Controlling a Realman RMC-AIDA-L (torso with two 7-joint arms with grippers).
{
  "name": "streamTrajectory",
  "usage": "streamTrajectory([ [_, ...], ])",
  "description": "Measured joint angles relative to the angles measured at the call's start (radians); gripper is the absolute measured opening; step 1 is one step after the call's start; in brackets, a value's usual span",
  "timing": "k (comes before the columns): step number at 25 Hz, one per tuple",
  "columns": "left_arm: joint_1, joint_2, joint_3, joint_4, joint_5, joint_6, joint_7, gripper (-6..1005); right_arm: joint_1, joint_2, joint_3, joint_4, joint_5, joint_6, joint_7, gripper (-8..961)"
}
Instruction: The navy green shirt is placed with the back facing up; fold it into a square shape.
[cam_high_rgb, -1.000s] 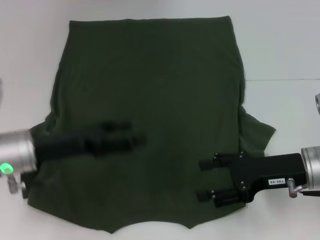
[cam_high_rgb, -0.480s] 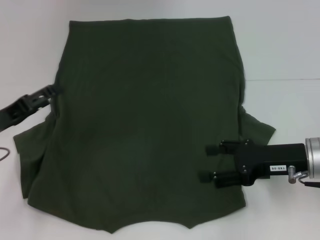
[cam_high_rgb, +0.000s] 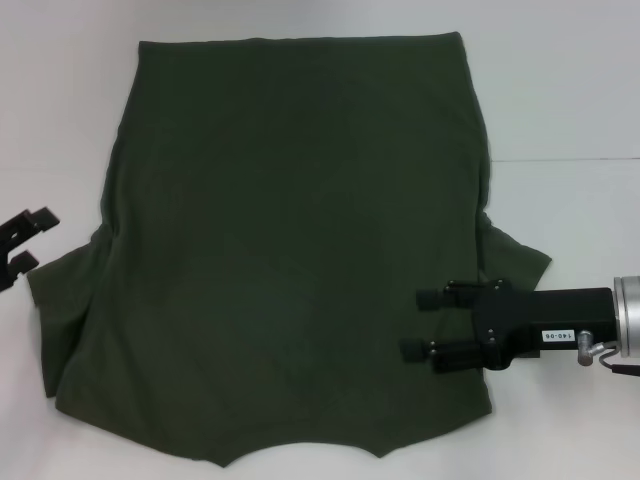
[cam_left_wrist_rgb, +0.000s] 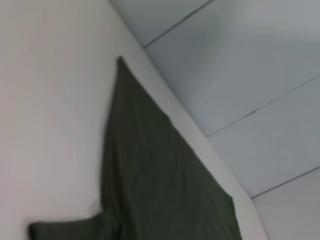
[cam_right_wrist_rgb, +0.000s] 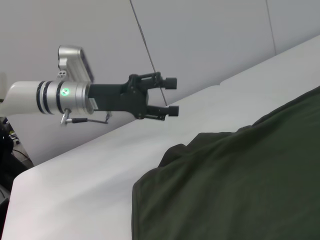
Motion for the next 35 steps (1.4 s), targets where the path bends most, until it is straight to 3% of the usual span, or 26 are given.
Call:
streamTrajectory([
  [10,0.032,-0.008,-0.012,0.007,0.059,-0.004,-0.057,900,0.002,-0.002,0.000,0.000,0.000,0.007,-0.002,923],
  [35,0.025,-0.009,-0.004,-0.042,0.153,-0.122,-0.063,901,-0.003,0.005,-0.002,0.000,-0.001,0.008,0.000,922],
])
